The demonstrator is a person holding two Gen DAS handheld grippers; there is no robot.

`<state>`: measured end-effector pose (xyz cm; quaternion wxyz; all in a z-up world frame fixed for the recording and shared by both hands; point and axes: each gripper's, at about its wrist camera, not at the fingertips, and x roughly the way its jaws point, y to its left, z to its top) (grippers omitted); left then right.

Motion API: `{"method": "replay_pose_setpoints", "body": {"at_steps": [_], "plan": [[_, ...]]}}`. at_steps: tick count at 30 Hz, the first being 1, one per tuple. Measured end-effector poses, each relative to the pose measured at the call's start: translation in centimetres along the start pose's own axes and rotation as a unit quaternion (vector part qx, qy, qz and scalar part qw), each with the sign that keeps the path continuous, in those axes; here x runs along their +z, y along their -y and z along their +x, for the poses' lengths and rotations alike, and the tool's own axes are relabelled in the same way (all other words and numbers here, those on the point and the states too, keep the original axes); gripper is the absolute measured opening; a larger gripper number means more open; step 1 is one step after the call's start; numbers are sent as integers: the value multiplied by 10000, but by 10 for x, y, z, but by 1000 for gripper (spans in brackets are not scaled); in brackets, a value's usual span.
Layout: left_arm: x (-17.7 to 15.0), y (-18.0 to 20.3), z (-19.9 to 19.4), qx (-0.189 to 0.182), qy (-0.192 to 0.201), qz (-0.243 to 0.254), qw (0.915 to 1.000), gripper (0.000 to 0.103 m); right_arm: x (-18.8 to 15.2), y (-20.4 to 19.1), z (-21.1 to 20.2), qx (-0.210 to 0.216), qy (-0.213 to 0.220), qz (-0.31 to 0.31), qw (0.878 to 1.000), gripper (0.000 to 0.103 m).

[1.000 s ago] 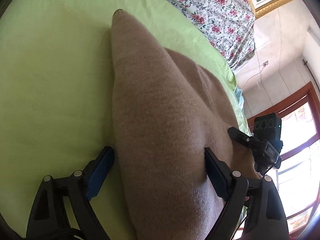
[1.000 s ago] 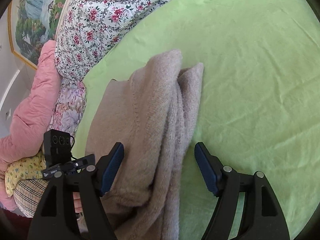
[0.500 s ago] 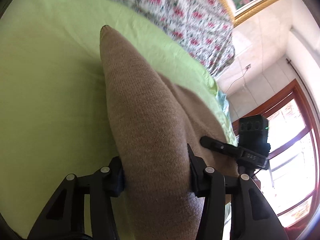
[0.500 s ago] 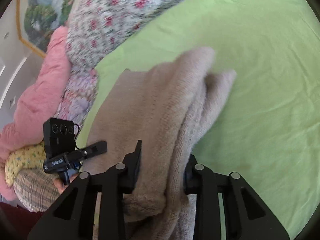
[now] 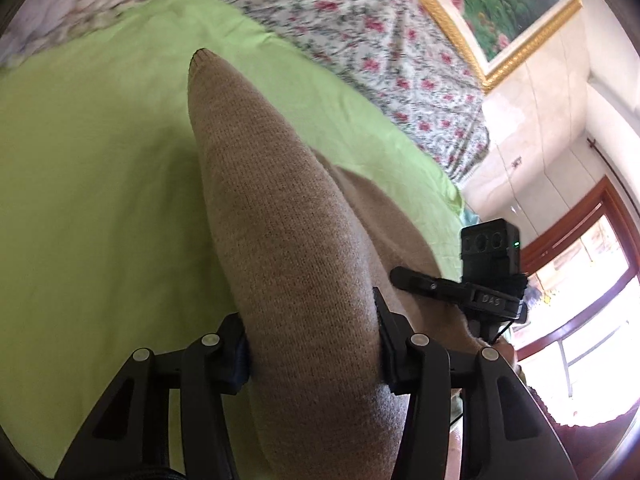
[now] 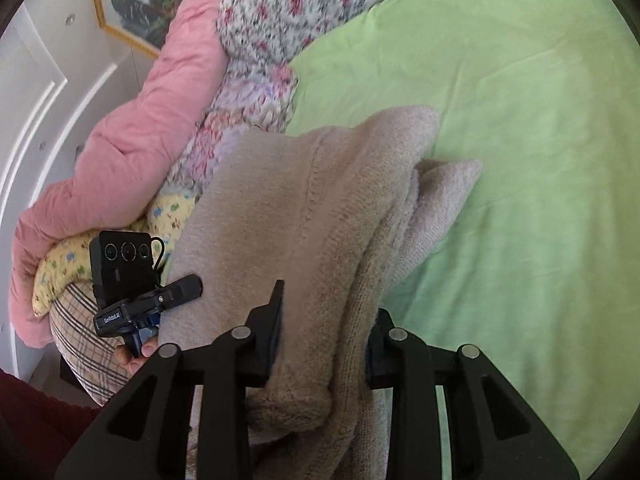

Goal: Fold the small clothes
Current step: 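Lift the held side and fold it over onto the other half with both grippers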

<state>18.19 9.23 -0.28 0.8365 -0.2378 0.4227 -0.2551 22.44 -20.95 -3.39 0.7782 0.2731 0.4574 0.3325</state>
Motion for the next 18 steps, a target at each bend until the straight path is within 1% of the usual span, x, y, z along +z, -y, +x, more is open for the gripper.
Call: {"method": "replay_pose_setpoints", "body": {"at_steps": [2,4,6,9,10,11,13,14,15,17,18], "plan": [[-7,-13,8,22,-64,-168,9998,51,-3,2,8,-130,-87,-14,9999,32],[-12,-22,9,-62,-34,-282,9996,51,-4,6,9,-131,-85,55,9999,32],[-14,-24,11,-121,27,-312,9994,52,-6,10,10,-131,-79,93,9998,32],[-16,-24,13,-47,50,-309,9995,55,-8,10,12,-226,-64,96,9997,33],[-18,-26,12,-40,39,-335,9994,58,-8,11,12,-260,-65,111,9996,35],[-20,-30,10,-24,10,-378,9993,63,-7,10,13,-269,-71,130,9995,39],[-20,-34,7,44,-25,-481,9988,65,-5,8,13,-335,-107,181,9992,43],[-18,-32,6,83,-28,-489,9988,66,-3,6,12,-399,-115,192,9990,47],[-16,-31,3,147,-31,-468,9988,66,-2,5,10,-483,-96,176,9986,48],[-11,-27,-5,358,30,-380,9986,67,4,2,2,-698,-20,127,9975,53],[-6,-25,-9,532,112,-332,9980,67,8,1,-3,-794,71,118,9967,54]]}}
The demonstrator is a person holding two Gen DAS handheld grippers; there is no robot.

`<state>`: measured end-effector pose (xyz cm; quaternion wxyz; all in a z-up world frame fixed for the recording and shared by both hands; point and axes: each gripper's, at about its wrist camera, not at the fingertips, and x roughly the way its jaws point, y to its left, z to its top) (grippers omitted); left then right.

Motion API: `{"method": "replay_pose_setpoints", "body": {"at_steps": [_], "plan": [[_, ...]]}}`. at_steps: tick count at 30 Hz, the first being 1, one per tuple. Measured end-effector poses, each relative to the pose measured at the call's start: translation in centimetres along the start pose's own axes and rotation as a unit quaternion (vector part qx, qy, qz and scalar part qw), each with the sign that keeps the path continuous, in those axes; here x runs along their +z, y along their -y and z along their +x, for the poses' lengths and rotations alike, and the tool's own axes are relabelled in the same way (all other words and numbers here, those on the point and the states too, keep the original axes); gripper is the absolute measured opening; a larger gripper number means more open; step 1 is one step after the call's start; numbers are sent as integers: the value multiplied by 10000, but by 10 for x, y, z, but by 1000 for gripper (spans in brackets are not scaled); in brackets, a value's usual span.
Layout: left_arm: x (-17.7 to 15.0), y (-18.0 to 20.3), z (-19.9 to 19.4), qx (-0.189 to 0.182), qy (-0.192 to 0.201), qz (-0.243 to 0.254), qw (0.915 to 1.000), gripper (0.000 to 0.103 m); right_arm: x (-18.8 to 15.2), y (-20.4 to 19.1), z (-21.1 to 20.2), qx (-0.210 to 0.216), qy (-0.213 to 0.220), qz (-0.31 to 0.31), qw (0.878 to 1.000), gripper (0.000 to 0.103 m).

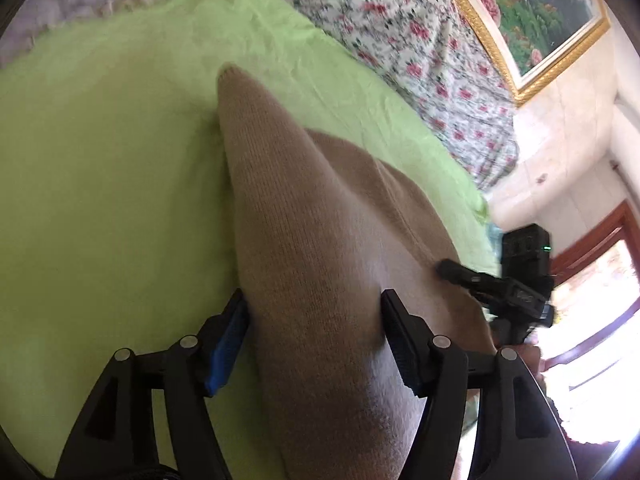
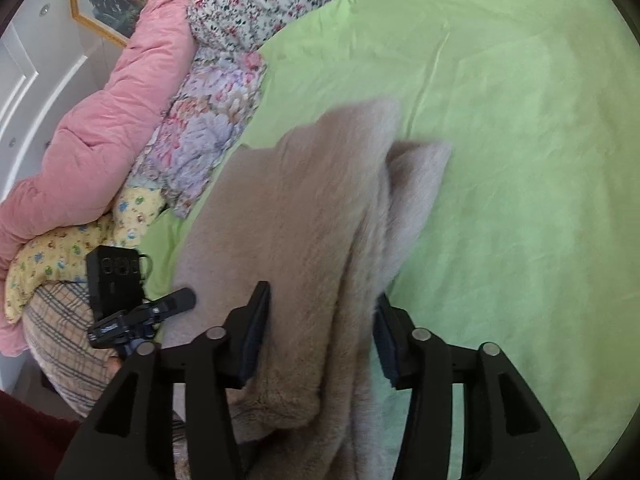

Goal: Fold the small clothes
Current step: 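Lift the held side and fold it over onto the other half with both grippers, then lay the folded side down and open both grippers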

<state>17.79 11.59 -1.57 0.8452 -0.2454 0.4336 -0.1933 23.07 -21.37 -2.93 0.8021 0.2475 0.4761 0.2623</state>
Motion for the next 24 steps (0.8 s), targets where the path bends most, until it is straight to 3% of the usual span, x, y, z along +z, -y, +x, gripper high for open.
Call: {"method": "replay_pose_setpoints", "body": {"at_steps": [3,9,10,11,12,15,16,18,21,24], "plan": [[18,4,-8,372,261,105,9989,67,15,0,-10,-87,252,46,9996,59],[53,1,19,1039,196,-1,9944,65,53,0,9,-227,335,136,9991,58],[58,2,25,1219,160,27,9924,52,59,-1,19,-267,233,79,9993,43],[61,4,32,1392,121,113,9901,41,62,-4,24,-331,155,19,9993,18],[62,5,35,1543,85,185,9878,35,66,-7,28,-408,118,-71,9991,18],[60,6,46,2018,54,429,9785,35,78,-22,16,-310,549,-447,9970,11],[58,5,49,2088,40,478,9768,35,80,-23,16,-546,594,-532,9953,8],[55,-1,53,2110,7,490,9762,35,76,-10,30,-843,261,-446,9951,8],[55,1,51,2141,19,542,9753,38,64,6,41,-897,-5,-300,9955,11],[49,9,35,2062,82,519,9771,37,56,8,22,-835,171,12,9964,26]]}}
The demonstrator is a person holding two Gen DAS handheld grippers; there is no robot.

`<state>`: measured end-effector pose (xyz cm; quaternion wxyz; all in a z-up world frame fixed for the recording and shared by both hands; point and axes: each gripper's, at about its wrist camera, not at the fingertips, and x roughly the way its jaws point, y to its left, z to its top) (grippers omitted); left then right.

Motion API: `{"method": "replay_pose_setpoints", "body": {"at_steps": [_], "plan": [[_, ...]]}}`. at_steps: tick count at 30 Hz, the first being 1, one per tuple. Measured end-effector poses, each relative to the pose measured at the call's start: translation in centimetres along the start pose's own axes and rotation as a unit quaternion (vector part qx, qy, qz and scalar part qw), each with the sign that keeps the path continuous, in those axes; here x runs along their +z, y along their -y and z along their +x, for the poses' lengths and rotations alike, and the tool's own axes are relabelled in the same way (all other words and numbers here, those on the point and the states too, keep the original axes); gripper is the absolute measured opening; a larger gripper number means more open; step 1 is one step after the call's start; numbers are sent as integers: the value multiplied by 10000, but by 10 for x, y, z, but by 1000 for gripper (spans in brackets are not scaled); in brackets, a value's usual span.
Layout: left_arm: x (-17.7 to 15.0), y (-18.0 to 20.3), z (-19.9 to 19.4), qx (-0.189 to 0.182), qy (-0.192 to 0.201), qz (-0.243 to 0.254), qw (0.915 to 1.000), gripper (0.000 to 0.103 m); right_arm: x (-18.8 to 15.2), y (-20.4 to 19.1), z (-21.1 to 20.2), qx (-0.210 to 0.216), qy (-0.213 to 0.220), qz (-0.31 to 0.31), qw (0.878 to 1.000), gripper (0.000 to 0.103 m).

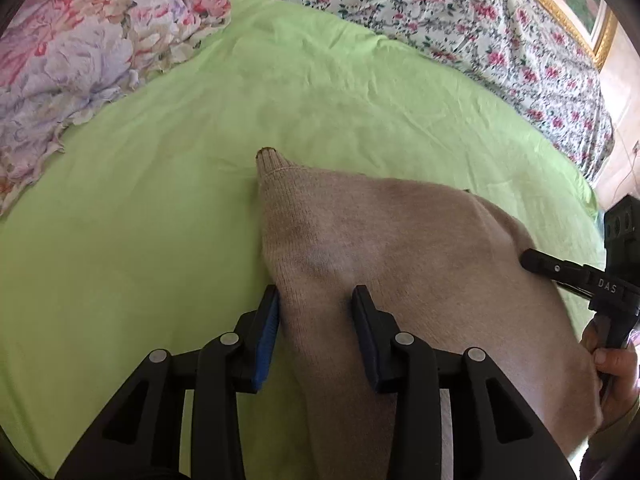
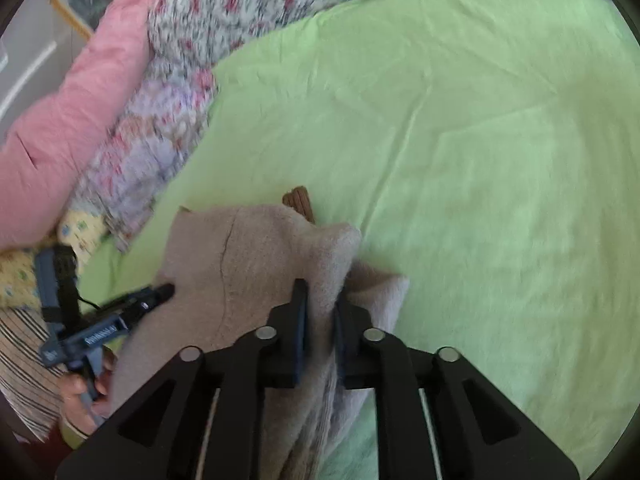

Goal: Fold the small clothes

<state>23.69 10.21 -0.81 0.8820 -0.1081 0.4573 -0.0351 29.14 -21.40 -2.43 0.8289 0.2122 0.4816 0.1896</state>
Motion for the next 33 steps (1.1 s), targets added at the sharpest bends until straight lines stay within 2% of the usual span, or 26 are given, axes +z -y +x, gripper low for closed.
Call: {"method": "replay_pose_setpoints", "body": {"at_steps": [1,3,7,10,12,16,19,24,27,28,30,31,33], "plan": [[-2,2,-9,-4,41,11,10000,37,-4,-2,-12,-38,68,31,10000,32],[-13,5,-31,-13,206,101,9997,38,-13,-8,-33,66,191,-13,9998,32],[-44,14,-70,-235,357,243,9988,49,-39,-28,-67,256,363,-93,9990,39],[-79,22,-93,-355,351,442,9978,52,-64,-42,-87,364,408,-164,9984,42],[-101,26,-106,-411,334,537,9972,57,-80,-50,-97,421,414,-187,9981,44],[-149,26,-129,-538,356,605,9961,72,-112,-63,-111,431,415,-270,9978,54],[-174,28,-135,-600,299,657,9956,72,-131,-65,-115,367,415,-285,9981,55],[-187,41,-125,-258,311,903,9951,72,-143,-63,-112,315,368,-258,9985,55],[-183,47,-112,137,377,1110,9930,72,-144,-65,-110,307,399,-358,9981,55],[-184,50,-106,386,393,1159,9917,71,-145,-66,-109,310,422,-409,9978,55],[-186,49,-95,754,354,1168,9897,56,-147,-69,-105,264,415,-472,9977,55],[-187,47,-92,740,299,1093,9908,47,-148,-70,-100,184,365,-536,9977,55],[-188,40,-92,429,303,774,9956,32,-150,-73,-94,76,334,-669,9972,55]]}}
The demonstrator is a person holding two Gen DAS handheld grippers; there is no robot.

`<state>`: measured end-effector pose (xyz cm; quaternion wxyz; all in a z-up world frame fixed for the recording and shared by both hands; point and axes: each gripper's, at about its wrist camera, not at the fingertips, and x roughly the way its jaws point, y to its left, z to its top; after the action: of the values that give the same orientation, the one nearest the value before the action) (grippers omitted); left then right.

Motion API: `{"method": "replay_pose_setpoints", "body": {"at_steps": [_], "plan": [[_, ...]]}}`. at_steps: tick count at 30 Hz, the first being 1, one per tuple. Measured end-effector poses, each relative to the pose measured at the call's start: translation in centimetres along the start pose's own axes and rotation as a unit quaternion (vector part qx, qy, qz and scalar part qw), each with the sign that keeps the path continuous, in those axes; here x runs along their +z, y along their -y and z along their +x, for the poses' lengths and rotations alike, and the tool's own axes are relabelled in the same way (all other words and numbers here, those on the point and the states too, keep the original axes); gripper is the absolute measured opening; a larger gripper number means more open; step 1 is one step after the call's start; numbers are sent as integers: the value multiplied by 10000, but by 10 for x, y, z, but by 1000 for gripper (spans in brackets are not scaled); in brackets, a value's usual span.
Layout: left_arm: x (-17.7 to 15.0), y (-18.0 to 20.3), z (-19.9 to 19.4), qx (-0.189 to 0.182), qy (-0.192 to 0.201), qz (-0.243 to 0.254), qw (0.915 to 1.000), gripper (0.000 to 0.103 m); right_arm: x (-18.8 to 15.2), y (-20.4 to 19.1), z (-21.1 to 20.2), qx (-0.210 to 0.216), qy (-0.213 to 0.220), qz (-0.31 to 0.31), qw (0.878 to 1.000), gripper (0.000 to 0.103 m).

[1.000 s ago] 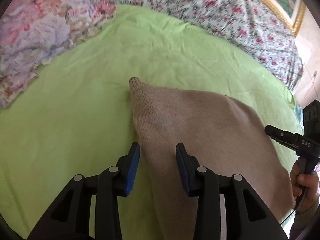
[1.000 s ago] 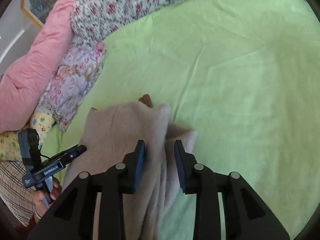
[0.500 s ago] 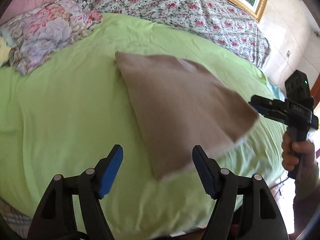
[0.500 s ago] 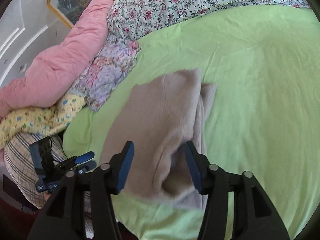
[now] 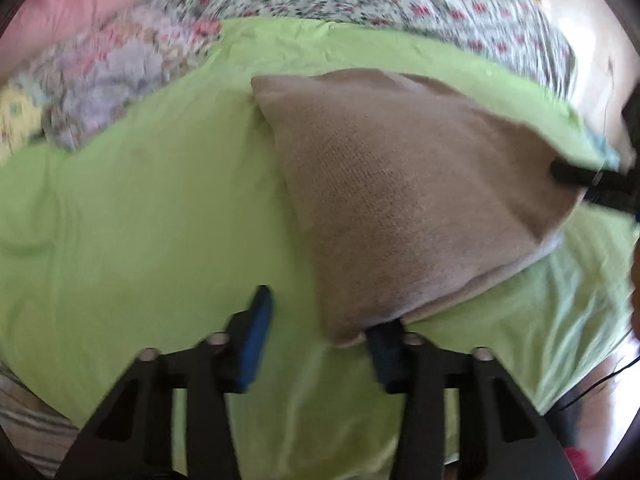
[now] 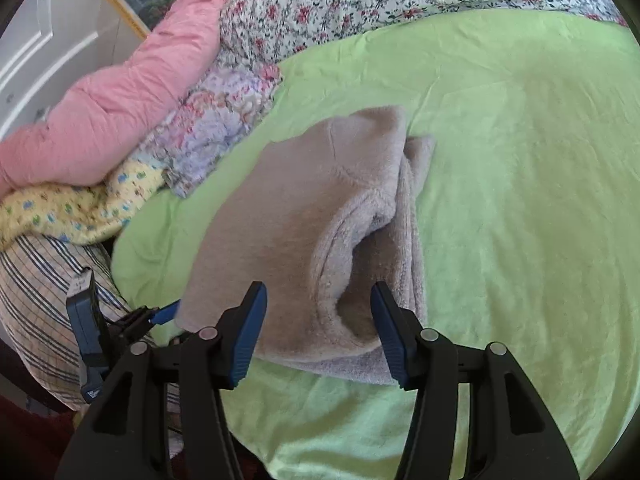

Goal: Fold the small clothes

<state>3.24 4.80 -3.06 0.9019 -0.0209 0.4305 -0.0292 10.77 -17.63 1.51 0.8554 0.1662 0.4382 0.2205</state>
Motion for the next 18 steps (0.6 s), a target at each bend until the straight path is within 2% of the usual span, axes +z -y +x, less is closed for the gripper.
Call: {"method": "replay_pose_setpoints", "body": {"at_steps": [1,2,3,5,7,9,14,18], "plan": [[-1,-1,-1,-139,12,-127,9998,20,-1,-2,3,-46,-4,-87,10000,48],[0,-1,-3,-190,31,-181,9997,14,-1,-1,5,-86,-4,-99,9999,23],[1,0,-7,-181,106,-215,9995,13,-1,0,6,-98,-12,-58,9999,13],[2,3,-13,-102,254,-212,9994,11,3,5,-5,34,208,129,9997,9],[0,0,-8,-206,126,-353,9991,10,5,7,-23,81,495,103,9987,8],[-1,-7,-1,-370,-18,-542,9978,10,2,11,-25,-100,430,43,9990,8],[-4,-16,5,-635,-162,-795,9947,10,-30,27,13,-748,-189,-205,9968,8],[-3,-18,5,-804,-284,-719,9938,10,-35,43,15,-563,14,56,9984,6]]}}
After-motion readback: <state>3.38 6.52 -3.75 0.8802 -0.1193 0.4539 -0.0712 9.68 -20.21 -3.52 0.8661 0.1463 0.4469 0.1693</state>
